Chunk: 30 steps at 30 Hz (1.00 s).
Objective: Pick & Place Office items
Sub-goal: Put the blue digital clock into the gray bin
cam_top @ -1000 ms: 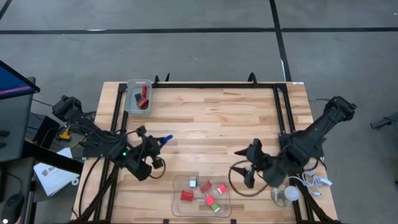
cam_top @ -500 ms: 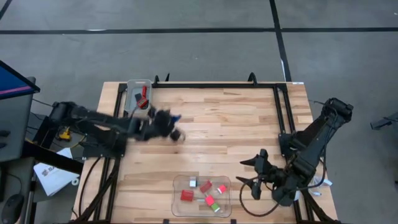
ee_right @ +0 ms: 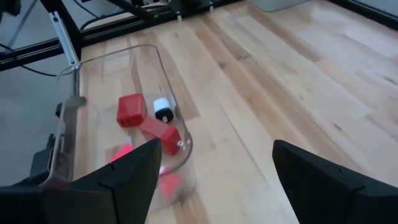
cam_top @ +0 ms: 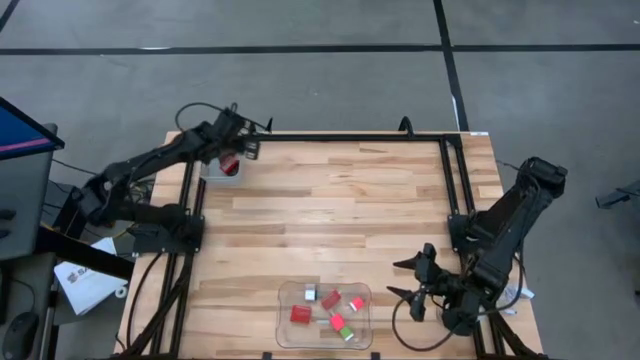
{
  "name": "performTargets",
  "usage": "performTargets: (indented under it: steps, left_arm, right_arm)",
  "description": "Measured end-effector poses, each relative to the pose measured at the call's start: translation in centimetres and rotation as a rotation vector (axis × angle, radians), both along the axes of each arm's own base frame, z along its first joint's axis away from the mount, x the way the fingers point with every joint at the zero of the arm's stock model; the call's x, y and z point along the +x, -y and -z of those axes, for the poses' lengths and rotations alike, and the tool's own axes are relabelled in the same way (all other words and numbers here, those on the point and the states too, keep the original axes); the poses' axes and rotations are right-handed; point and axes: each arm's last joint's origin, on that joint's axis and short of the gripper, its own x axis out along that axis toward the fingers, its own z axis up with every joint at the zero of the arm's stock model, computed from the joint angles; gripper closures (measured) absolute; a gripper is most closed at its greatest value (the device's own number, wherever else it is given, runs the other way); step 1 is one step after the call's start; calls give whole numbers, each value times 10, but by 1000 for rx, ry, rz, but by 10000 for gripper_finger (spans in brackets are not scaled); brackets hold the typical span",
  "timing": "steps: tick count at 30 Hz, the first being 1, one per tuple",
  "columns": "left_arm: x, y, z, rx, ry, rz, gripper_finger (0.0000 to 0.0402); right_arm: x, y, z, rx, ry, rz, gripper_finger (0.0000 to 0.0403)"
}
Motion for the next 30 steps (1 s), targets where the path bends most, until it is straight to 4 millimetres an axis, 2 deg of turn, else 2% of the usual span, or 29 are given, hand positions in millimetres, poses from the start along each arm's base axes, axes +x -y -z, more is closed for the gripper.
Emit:
performTargets:
  steps: [5, 9, 14, 30]
  left_arm:
    - [-30, -5, -7, -16, -44, -88, 344]
    - [-44, -4, -16, 1, -27, -132, 344]
    - [-45, -1, -14, -23, -24, -113, 344]
    - [-37, -5, 31, -88, -86, -181, 344]
  right_arm:
    - [-13, -4, 9, 20, 20, 4, 104]
    - [-21, -5, 11, 24, 33, 19, 104]
    - [-30, -6, 11, 10, 73, 29, 104]
    - [-34, -7, 11, 3, 93, 30, 104]
